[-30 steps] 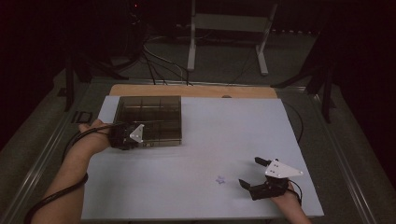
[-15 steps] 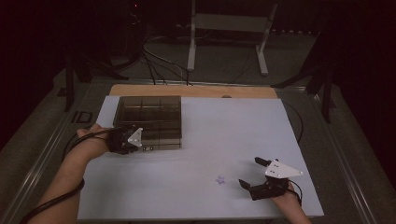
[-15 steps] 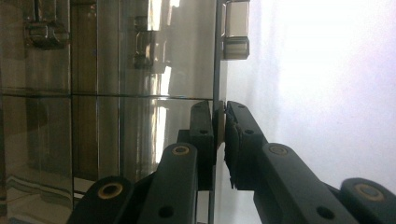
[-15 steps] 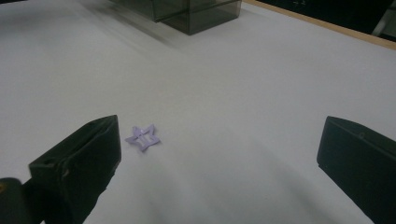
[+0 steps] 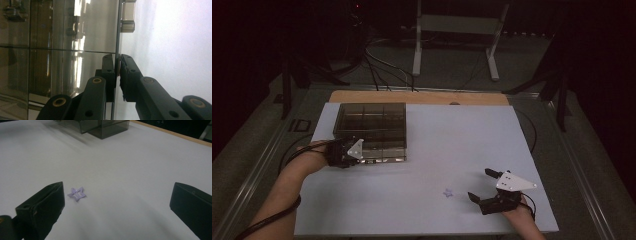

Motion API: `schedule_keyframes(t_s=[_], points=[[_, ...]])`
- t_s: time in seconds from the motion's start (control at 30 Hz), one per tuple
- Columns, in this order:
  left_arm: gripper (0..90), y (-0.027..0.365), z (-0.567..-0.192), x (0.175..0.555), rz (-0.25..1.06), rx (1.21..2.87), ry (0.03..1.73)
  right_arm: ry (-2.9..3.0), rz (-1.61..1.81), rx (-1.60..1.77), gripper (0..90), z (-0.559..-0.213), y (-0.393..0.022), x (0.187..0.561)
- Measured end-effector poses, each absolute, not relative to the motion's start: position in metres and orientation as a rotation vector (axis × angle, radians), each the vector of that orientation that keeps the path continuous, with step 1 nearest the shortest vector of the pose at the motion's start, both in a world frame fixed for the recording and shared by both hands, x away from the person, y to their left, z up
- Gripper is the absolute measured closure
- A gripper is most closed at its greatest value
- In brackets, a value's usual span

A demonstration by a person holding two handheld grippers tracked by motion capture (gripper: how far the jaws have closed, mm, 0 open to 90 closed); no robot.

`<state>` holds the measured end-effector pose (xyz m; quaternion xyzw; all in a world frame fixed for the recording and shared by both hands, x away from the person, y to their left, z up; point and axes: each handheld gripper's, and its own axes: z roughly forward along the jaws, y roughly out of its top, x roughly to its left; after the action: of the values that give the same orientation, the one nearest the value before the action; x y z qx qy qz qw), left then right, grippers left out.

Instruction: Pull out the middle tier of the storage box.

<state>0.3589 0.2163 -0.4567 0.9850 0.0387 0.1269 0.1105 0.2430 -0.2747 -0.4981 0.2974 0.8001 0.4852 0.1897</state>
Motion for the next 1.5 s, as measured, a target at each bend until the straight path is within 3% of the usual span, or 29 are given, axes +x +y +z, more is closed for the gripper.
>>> schedule_keyframes(t_s=[1.23,1.3,1.5], points=[[80.8,0.223,-0.457,0.360,0.374,2.841,0.196,2.256,1.359,0.838,0.1,-0.499,-0.274,0.243],[74.4,0.223,-0.455,0.359,0.412,2.843,0.254,2.258,1.356,0.836,0.1,-0.499,-0.274,0.243],[57.6,0.224,-0.446,0.356,0.360,2.788,0.308,2.260,1.357,0.835,0.1,-0.499,-0.274,0.243]])
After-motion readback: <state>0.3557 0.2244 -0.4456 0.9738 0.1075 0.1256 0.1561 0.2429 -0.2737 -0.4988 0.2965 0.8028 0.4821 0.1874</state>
